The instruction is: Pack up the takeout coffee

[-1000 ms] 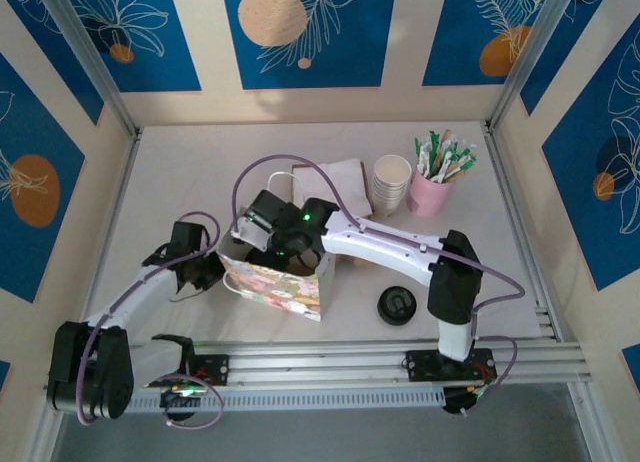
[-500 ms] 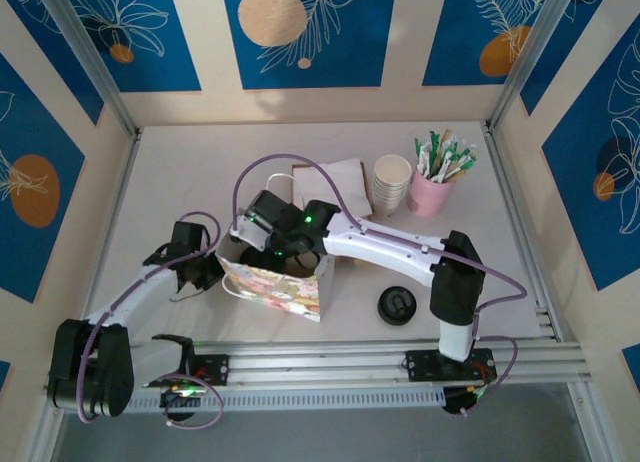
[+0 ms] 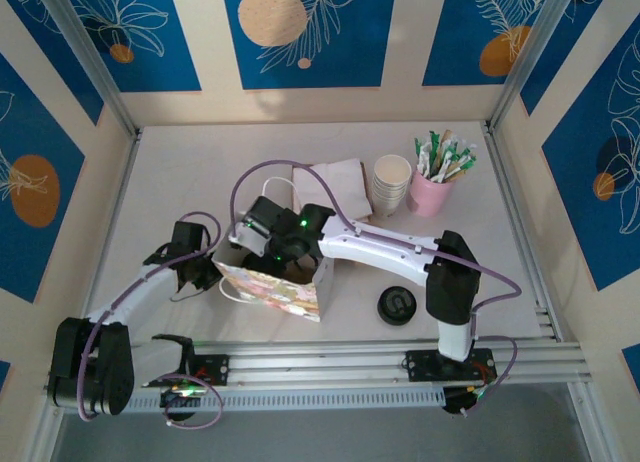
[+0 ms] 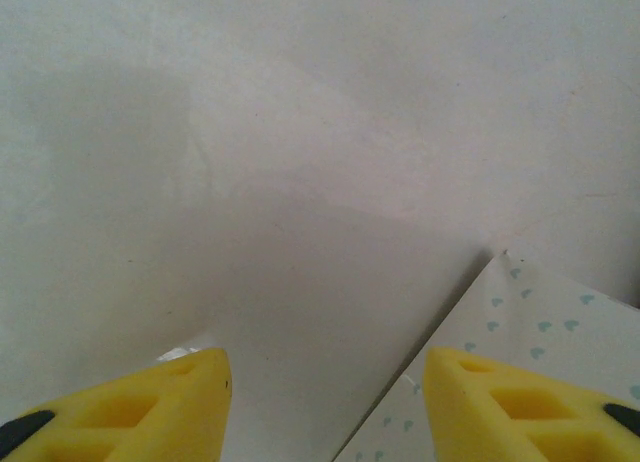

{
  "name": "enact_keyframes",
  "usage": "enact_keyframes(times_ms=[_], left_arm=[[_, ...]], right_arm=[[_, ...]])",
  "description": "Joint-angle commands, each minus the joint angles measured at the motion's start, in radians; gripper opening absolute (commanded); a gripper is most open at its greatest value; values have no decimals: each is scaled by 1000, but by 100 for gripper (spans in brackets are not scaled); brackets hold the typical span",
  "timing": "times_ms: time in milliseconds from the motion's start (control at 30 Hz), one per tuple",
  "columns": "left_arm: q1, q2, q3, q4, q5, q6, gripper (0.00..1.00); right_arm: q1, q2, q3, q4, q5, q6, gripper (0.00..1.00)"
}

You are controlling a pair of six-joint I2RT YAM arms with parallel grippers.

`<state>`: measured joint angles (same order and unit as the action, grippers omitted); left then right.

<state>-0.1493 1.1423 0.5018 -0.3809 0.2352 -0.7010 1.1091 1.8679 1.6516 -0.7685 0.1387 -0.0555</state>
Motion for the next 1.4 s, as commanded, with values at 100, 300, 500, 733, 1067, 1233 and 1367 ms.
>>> enact_keyframes(times_ms=[100,300,500,733,1067,1233,1367], left_arm=[[-13,7,-9,4,9,4,54],[-15,10,-8,6,9,5,53],[-15,14,-8,6,10,3,53],[-15,11,-11,2,4,6,53],[-14,2,1,-17,3,8,54],[-14,-7,4,-24,2,6,54],[-14,-9,7,-29,3,6,54]], right_arm=[[19,98,6,-172,63,-35,53],[15,112,-2,-196,64,-30,53],[12,138,-9,-219,73,-21,53],[10,168,-76,-220,92,-9,53],[-3,103,45,-161,79,34,60],[-10,52,110,-118,52,55,67],[-13,39,148,-115,44,59,77]])
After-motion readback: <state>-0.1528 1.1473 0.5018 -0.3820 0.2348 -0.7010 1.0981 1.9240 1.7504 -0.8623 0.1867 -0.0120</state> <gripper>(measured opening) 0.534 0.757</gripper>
